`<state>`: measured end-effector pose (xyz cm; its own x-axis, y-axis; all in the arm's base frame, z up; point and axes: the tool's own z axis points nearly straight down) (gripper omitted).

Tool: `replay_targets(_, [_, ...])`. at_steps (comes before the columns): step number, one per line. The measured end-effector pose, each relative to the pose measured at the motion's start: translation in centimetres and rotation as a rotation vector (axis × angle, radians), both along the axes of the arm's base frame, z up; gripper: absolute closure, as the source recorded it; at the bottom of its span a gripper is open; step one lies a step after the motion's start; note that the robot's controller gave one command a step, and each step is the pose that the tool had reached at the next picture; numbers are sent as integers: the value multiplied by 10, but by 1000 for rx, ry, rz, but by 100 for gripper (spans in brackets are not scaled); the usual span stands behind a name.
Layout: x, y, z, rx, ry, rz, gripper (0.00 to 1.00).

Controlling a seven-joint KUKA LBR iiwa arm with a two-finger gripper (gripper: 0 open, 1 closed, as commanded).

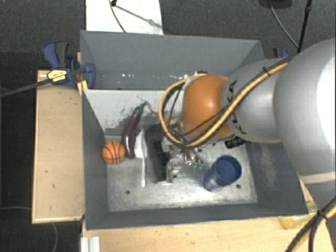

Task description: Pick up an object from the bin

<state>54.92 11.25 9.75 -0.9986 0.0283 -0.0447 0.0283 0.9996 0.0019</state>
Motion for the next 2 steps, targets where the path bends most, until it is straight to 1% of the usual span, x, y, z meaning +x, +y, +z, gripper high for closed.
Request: replay_targets(2, [0,0,0,0,0,-1,100])
